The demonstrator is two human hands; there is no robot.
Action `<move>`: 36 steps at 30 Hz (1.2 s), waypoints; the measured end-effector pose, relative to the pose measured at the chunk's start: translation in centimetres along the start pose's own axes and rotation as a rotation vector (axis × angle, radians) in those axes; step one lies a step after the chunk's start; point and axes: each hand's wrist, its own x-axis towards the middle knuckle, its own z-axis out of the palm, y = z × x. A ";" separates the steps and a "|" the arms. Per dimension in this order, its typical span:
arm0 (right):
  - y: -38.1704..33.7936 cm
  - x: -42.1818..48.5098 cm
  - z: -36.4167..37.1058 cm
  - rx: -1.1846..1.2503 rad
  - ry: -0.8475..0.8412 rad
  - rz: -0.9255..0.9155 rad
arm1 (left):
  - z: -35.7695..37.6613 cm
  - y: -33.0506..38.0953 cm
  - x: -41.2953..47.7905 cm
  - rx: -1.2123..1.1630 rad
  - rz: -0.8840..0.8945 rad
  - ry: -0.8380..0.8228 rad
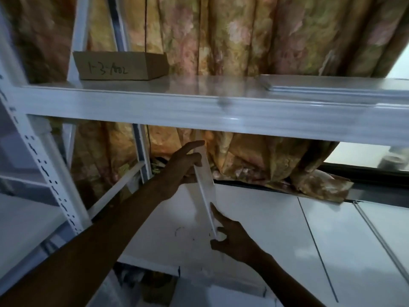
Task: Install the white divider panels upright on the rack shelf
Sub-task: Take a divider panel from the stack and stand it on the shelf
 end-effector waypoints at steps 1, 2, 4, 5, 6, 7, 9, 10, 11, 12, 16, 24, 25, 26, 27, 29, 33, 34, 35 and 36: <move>-0.4 0.3 0.7 0.015 0.021 0.005 | -0.3 0.1 0.2 0.005 0.008 -0.019; -0.8 0.5 1.3 0.030 0.044 0.012 | -0.5 0.2 0.5 0.017 0.011 -0.042; -1.5 0.6 2.5 0.067 0.072 0.019 | -0.7 0.0 0.6 0.068 0.033 -0.107; -1.7 0.7 3.0 0.075 0.086 0.027 | -0.8 -0.3 0.6 0.093 0.057 -0.143; -2.0 0.9 3.4 0.077 0.104 0.038 | -0.9 -0.6 0.6 0.110 0.084 -0.182; -2.2 1.0 3.8 0.071 0.120 0.055 | -1.0 -0.8 0.6 0.126 0.106 -0.222; -2.5 1.0 4.3 0.082 0.146 0.087 | -1.2 -1.1 0.4 0.191 0.134 -0.297; -2.4 0.9 4.4 0.094 0.154 0.108 | -1.4 -1.3 0.3 0.219 0.136 -0.335; -2.2 0.8 4.4 0.100 0.159 0.124 | -1.5 -1.4 0.2 0.236 0.128 -0.371; -1.9 0.6 4.3 0.106 0.159 0.136 | -1.6 -1.6 0.0 0.239 0.112 -0.398; -1.2 0.1 4.3 0.136 0.150 0.158 | -1.3 -2.5 -0.3 0.191 0.095 -0.427; -1.0 0.0 6.5 0.200 0.197 0.175 | -1.2 -3.0 -0.5 0.232 0.101 -0.453; -0.9 0.0 6.7 0.193 0.203 0.169 | -1.2 -3.0 -0.6 0.242 0.106 -0.452; -0.7 0.0 6.8 0.187 0.204 0.165 | -1.2 -3.1 -0.7 0.252 0.112 -0.449; -0.6 0.0 6.8 0.184 0.199 0.162 | -1.2 -3.2 -0.9 0.257 0.118 -0.449; -0.5 0.0 6.9 0.183 0.194 0.151 | -1.1 -3.4 -1.1 0.253 0.126 -0.450; -0.6 0.1 7.1 0.200 0.196 0.137 | -1.2 -3.6 -1.1 0.250 0.134 -0.440; -0.6 0.1 7.2 0.197 0.196 0.133 | -1.3 -3.6 -1.1 0.258 0.148 -0.435; -0.6 0.1 7.2 0.189 0.192 0.129 | -1.5 -3.5 -1.2 0.264 0.159 -0.429; -0.6 0.1 7.1 0.178 0.185 0.127 | -1.6 -3.4 -1.2 0.263 0.162 -0.422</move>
